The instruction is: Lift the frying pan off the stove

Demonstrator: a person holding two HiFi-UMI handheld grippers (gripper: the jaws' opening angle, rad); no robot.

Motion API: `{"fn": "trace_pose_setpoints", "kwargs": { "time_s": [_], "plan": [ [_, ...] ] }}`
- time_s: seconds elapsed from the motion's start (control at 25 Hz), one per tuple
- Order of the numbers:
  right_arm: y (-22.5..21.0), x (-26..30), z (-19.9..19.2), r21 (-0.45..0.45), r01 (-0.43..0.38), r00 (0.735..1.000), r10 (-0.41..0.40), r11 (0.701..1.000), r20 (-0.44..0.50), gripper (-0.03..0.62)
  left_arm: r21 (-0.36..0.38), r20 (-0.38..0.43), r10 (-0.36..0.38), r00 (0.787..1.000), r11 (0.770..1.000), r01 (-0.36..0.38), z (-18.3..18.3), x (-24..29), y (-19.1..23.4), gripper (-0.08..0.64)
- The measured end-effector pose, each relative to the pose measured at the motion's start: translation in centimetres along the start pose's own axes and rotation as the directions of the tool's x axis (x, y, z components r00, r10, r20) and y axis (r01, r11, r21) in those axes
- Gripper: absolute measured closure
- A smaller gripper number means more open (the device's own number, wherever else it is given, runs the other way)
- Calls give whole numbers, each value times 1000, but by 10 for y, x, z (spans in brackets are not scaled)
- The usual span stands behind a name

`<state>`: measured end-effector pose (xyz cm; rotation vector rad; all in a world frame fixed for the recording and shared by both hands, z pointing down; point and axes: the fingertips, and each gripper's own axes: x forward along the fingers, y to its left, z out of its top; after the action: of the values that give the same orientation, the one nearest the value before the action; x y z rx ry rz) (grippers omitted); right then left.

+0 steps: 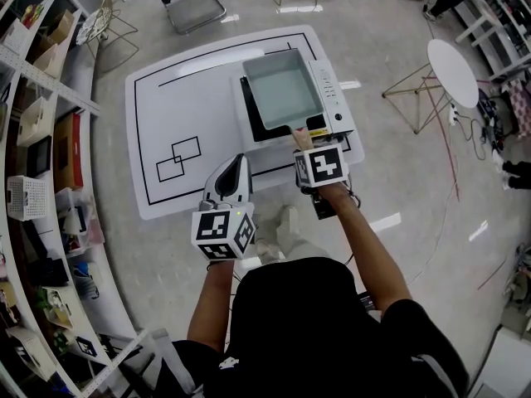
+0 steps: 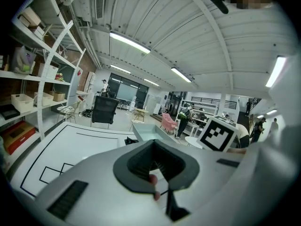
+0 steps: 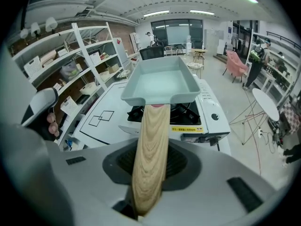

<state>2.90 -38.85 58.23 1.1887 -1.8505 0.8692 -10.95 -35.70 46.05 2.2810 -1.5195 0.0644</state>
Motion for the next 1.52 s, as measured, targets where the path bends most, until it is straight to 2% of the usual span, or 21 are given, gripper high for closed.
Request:
{"fn": "trace_pose_setpoints", "kwargs": {
  "time_s": [0.48,1.0,1.52],
  "plan": [
    [20,-33,-14,-16,17,997,-16,1000,70,506,36,34,-25,999,999,24,9,-34,-11,552],
    [58,-69,-47,19,18,991,-20,1000,130,506,82,60,-65,996,995,60,9,-93,-21,552],
    [83,-93,-84,11,14,987,-15,1000,157,506,76,81,-70,994,995,63,-3,-138,-26,552]
  ]
}}
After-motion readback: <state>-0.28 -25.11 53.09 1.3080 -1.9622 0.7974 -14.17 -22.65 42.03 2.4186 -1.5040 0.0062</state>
